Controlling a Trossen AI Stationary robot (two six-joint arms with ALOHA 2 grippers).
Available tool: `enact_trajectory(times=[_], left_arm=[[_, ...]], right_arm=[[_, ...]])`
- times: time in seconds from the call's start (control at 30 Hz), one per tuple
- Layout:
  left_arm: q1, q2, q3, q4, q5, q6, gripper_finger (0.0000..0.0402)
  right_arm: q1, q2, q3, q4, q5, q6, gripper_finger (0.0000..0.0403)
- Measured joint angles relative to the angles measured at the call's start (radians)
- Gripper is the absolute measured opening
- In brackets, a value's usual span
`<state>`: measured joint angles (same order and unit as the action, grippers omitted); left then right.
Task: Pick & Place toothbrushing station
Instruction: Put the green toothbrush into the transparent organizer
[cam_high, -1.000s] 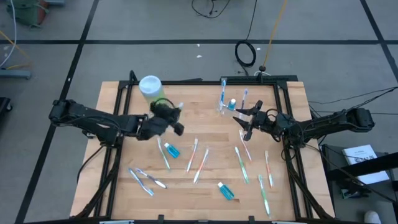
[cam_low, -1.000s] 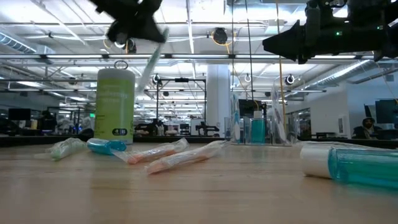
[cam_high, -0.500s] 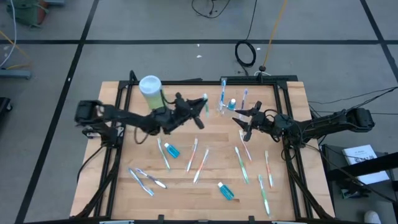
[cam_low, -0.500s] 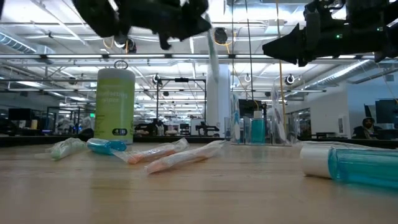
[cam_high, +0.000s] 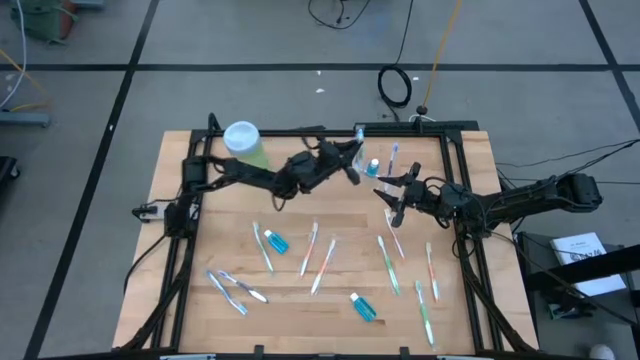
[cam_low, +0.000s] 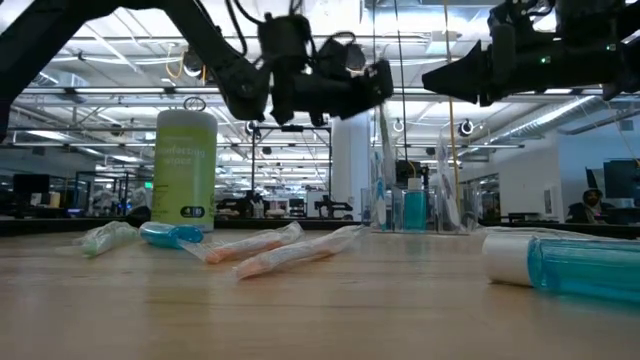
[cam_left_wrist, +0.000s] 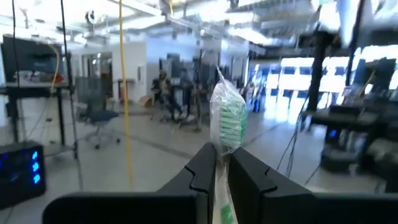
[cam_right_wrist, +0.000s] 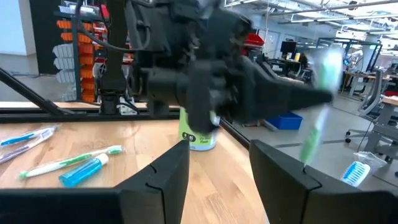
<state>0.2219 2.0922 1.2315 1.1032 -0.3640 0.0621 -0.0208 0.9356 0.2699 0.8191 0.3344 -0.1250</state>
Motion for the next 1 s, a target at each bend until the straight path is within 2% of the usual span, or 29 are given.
enact_trajectory(times=[0.43, 0.63, 0.9, 1.0], left_arm=[[0.016, 0.016, 0.013, -0.208, -0.045, 0.033, 0.0035], [0.02, 0.016, 0.013, -0.319, -0.08, -0.04, 0.0035], [0.018, 0.016, 0.013, -0.328, -0.108, 0.009, 0.0037], [0.019, 0.016, 0.013, -0.337, -0.108, 0.011, 0.0054]], right_arm=[[0.0, 0.0, 0.0, -0.01, 0.0, 0.0, 0.0162], [0.0, 0.0, 0.0, -0.01, 0.0, 0.007, 0.0162], [0.0, 0.0, 0.0, -0.01, 0.0, 0.008, 0.0162], [0.0, 0.0, 0.0, -0.01, 0.0, 0.007, 0.0162]])
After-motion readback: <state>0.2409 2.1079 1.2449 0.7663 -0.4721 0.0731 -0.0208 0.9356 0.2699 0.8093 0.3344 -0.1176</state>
